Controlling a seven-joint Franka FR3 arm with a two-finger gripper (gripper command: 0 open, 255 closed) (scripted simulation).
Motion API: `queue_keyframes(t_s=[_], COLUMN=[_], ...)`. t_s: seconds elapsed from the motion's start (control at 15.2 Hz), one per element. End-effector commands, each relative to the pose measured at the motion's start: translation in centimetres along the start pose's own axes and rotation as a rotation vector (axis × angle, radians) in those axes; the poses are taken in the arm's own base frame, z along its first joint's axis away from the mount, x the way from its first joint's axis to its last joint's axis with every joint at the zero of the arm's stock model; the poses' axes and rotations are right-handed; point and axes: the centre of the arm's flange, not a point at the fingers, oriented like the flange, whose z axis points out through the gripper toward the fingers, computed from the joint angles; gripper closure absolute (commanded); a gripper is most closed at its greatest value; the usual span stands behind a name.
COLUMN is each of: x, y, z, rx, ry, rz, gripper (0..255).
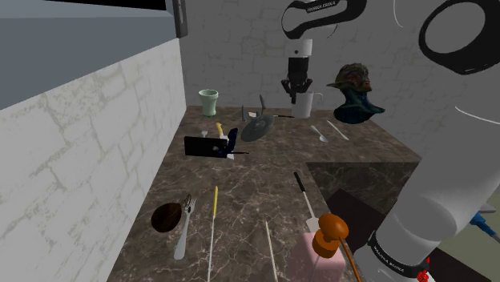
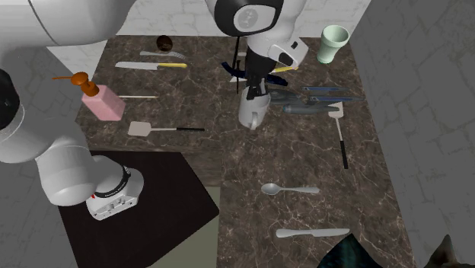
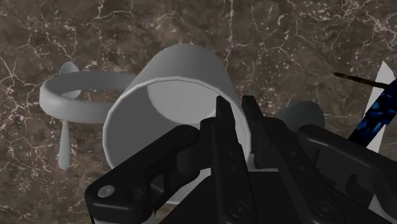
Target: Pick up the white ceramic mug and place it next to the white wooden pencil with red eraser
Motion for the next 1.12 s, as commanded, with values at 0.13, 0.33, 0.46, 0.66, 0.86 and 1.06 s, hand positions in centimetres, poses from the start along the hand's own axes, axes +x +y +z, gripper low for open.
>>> queue_keyframes(t_s=[0.13, 0.33, 0.46, 0.66, 0.86, 1.06], x=[-3.3, -5.9, -7.6, -10.2, -12.8, -15.4], y=[-4.0, -7.0, -9.0, -12.0, -14.9, -17.9], z=[0.5, 0.8, 1.1, 1.4, 1.8, 2.1], rx=[0.000, 0.000, 0.000, 0.000, 0.000, 0.000], ry=[0.000, 0.000, 0.000, 0.000, 0.000, 0.000], rz=[0.001, 0.001, 0.001, 0.001, 0.001, 0.001], gripper=[255, 255, 255, 255, 255, 255])
